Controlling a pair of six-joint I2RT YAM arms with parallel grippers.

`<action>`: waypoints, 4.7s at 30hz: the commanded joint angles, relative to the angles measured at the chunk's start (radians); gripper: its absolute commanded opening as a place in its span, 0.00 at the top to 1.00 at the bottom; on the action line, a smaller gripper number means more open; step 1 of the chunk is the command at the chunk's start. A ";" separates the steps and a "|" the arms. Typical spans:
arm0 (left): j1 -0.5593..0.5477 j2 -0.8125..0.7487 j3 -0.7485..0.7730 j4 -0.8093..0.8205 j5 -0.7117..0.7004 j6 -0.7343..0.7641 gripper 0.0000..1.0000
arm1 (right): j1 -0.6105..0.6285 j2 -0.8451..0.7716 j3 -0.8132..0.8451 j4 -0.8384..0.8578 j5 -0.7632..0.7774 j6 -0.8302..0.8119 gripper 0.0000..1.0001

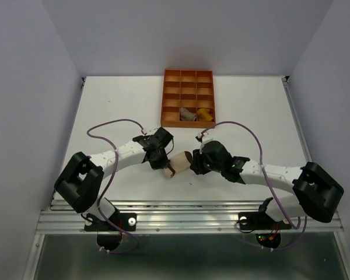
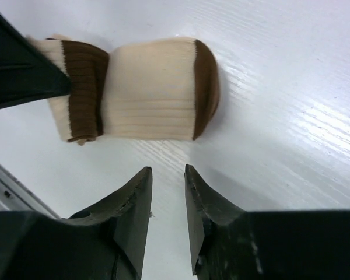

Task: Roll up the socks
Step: Roll the sock at the center of the board.

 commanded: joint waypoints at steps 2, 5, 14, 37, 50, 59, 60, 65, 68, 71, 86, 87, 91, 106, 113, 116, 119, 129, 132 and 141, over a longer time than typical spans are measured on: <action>-0.006 0.044 0.067 -0.167 -0.052 0.041 1.00 | 0.006 0.072 0.052 0.036 0.104 -0.012 0.67; -0.006 0.090 0.116 -0.245 -0.064 0.052 1.00 | 0.006 0.089 0.083 0.070 0.059 -0.076 0.68; -0.007 0.217 0.268 -0.412 -0.035 0.102 1.00 | 0.111 -0.002 0.008 0.271 -0.072 -0.218 0.59; -0.010 0.322 0.393 -0.558 0.069 0.095 1.00 | 0.452 0.236 0.189 0.234 0.359 -0.422 0.47; -0.012 0.325 0.386 -0.533 0.108 0.044 1.00 | 0.492 0.357 0.287 0.162 0.425 -0.422 0.46; -0.012 0.336 0.388 -0.527 0.122 0.033 1.00 | 0.501 0.411 0.307 0.090 0.498 -0.390 0.47; -0.012 0.337 0.386 -0.523 0.125 0.030 1.00 | 0.501 0.417 0.319 0.079 0.517 -0.388 0.47; -0.012 0.330 0.394 -0.524 0.117 0.016 1.00 | 0.501 0.446 0.341 0.027 0.537 -0.390 0.48; -0.012 0.328 0.397 -0.527 0.116 0.013 1.00 | 0.501 0.458 0.353 -0.019 0.595 -0.371 0.48; -0.012 0.331 0.397 -0.527 0.117 0.013 1.00 | 0.501 0.467 0.356 -0.056 0.620 -0.347 0.48; -0.012 0.267 0.391 -0.464 0.128 0.016 0.96 | 0.519 0.586 0.356 -0.169 0.666 -0.204 0.92; -0.010 0.265 0.394 -0.463 0.120 0.021 0.94 | 0.519 0.596 0.353 -0.169 0.664 -0.177 0.96; -0.004 0.250 0.420 -0.435 0.096 0.035 0.76 | 0.519 0.569 0.318 -0.101 0.611 -0.132 0.99; 0.119 0.121 0.483 -0.207 -0.070 0.049 0.57 | 0.323 0.305 0.094 0.170 0.287 -0.029 0.99; 0.154 0.075 0.423 -0.098 -0.047 0.079 0.57 | 0.148 0.193 -0.091 0.333 0.048 0.142 0.99; 0.154 0.075 0.385 -0.085 -0.018 0.091 0.57 | 0.054 0.152 -0.180 0.408 -0.041 0.275 0.99; 0.154 0.076 0.356 -0.050 0.019 0.111 0.57 | -0.007 0.136 -0.236 0.453 -0.113 0.348 0.99; 0.093 0.082 0.196 0.215 0.361 0.208 0.57 | -0.174 0.148 -0.374 0.475 -0.184 0.508 0.99; 0.073 0.124 0.170 0.273 0.433 0.200 0.57 | -0.192 0.190 -0.366 0.473 -0.207 0.520 0.99; 0.019 0.191 0.181 0.315 0.436 0.210 0.57 | -0.240 0.257 -0.368 0.470 -0.239 0.540 0.99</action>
